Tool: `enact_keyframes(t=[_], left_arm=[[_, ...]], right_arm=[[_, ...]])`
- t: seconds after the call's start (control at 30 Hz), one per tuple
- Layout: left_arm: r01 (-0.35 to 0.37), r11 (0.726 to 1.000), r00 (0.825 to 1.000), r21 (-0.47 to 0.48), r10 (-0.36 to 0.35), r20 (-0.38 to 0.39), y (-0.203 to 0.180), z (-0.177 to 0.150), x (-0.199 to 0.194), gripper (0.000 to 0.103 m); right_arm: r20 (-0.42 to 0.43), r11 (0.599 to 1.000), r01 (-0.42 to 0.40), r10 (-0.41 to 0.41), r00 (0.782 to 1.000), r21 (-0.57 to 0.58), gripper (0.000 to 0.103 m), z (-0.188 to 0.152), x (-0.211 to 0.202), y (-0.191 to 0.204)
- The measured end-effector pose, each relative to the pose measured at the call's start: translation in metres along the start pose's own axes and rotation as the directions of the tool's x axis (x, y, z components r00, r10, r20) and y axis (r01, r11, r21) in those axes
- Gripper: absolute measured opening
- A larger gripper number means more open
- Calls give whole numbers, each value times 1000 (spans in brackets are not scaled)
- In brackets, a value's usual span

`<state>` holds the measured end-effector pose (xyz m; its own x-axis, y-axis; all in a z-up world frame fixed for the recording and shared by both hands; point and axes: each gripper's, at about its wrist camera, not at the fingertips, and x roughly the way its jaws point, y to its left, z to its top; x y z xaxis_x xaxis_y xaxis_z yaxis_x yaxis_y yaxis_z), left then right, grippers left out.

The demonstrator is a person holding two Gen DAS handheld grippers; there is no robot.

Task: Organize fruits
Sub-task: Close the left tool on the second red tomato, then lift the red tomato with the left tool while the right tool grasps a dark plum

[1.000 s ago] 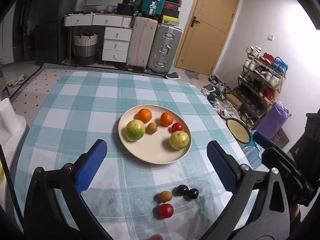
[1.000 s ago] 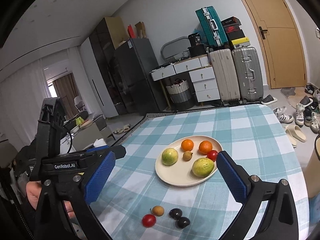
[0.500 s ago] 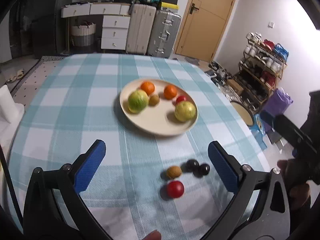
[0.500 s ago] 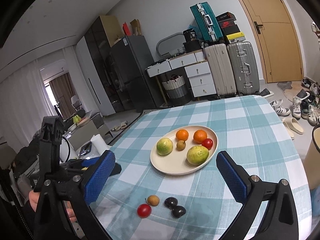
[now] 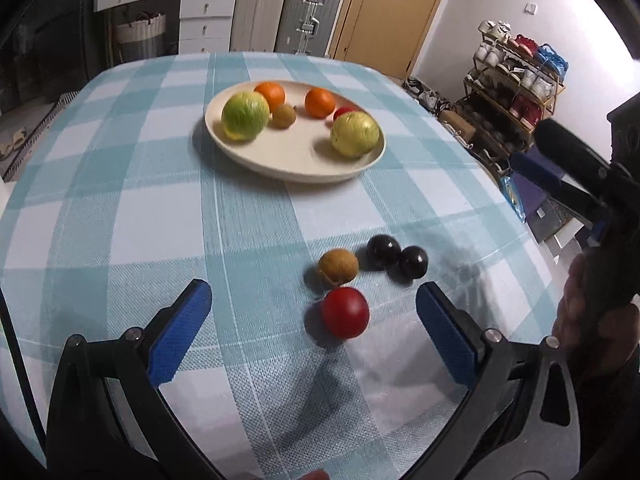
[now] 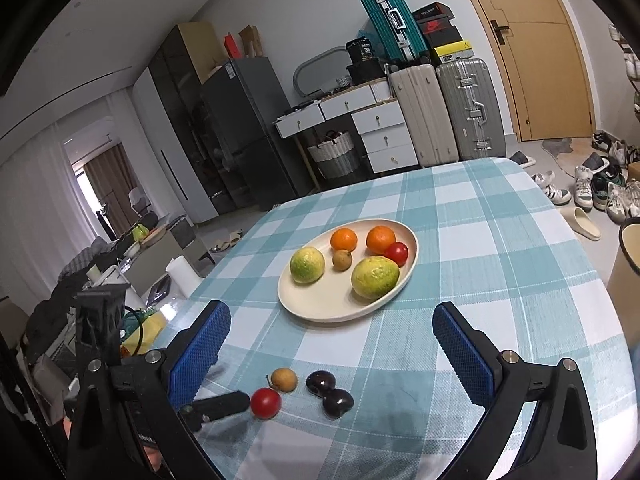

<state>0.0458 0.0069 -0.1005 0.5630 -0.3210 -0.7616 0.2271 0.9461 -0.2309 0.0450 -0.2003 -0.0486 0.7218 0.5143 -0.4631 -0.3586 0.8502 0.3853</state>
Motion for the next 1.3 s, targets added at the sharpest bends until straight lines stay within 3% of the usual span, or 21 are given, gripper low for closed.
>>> enact_keyframes(t=[0.23, 0.3, 0.33, 0.4, 0.53, 0.63, 0.87, 1.3], left_arm=[[-12, 996, 999, 84, 15, -29, -14, -7, 14, 101], [-15, 996, 1000, 93, 17, -26, -16, -7, 16, 97], [-12, 995, 1000, 102, 15, -25, -17, -7, 17, 92], [-3, 992, 999, 124, 8, -39, -19, -7, 20, 58], [36, 990, 997, 135, -27, -66, -21, -8, 24, 44], [49, 989, 996, 138, -38, -80, -21, -9, 26, 27], [135, 988, 986, 77, -127, -104, -9, -9, 25, 25], [142, 990, 988, 22, -140, -59, 9, -10, 4, 25]], right_arm=[[-11, 1000, 3, -3, 1000, 14, 103, -6, 2, -5], [-13, 1000, 4, -4, 1000, 14, 103, -7, 2, -7], [-15, 1000, 5, -5, 1000, 17, 103, -8, 3, -9], [-18, 1000, 6, -5, 1000, 24, 103, -8, 3, -12], [-25, 1000, 0, 1, 1000, 32, 103, -9, 3, -16], [-28, 1000, -5, 6, 1000, 31, 103, -9, 2, -16], [-52, 1000, -3, 4, 999, 27, 103, -12, 5, -17], [-223, 1000, 15, -15, 975, -1, 103, -38, 26, -17]])
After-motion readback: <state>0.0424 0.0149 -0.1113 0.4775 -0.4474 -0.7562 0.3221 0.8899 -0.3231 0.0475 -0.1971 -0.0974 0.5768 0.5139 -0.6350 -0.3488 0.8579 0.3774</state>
